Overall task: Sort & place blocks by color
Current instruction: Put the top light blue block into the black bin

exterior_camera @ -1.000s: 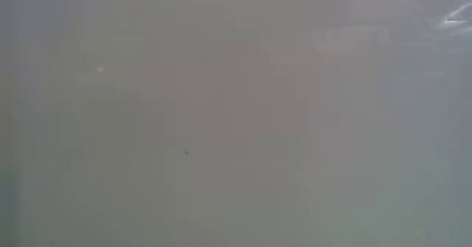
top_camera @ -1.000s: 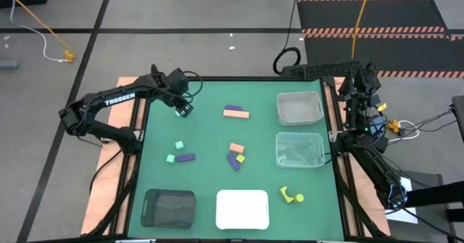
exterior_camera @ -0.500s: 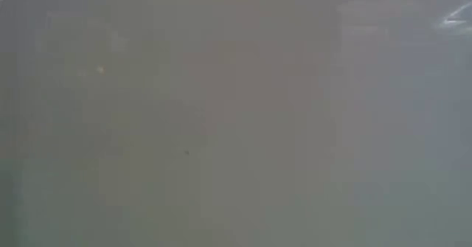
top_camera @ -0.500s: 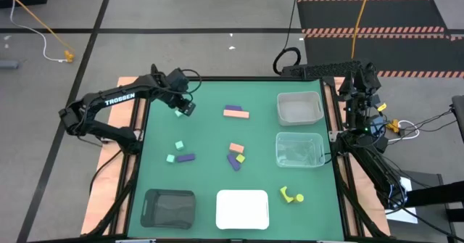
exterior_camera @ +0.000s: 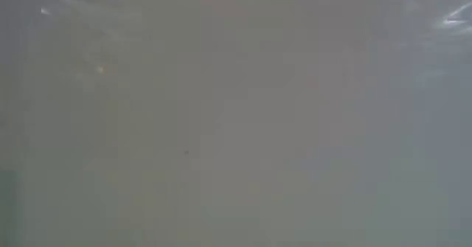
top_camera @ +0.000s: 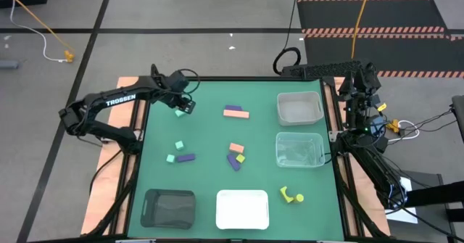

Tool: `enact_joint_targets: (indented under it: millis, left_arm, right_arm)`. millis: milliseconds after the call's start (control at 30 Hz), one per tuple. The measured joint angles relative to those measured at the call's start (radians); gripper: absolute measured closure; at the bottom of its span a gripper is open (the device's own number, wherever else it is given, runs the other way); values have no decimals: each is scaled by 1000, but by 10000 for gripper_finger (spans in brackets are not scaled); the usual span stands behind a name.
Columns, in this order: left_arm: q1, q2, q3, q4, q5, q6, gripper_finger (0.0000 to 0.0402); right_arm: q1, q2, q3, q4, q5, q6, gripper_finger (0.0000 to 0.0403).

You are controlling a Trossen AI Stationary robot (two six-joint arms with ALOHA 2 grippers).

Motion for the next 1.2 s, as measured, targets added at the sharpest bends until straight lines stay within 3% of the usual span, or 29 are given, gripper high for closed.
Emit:
enact_joint_targets:
  millis: [400, 867, 1200]
  left_arm:
    - [0, 0, -131, 126, -45, -34, 137]
    - [0, 0, -309, 357, -52, -35, 171]
    - [0, 2, -401, 505, -115, 75, 174]
  right_arm:
    - [0, 0, 0, 0, 0, 0, 167]
    - [0, 0, 0, 0, 0, 0, 167]
    - [0, 0, 0, 0, 0, 0, 167]
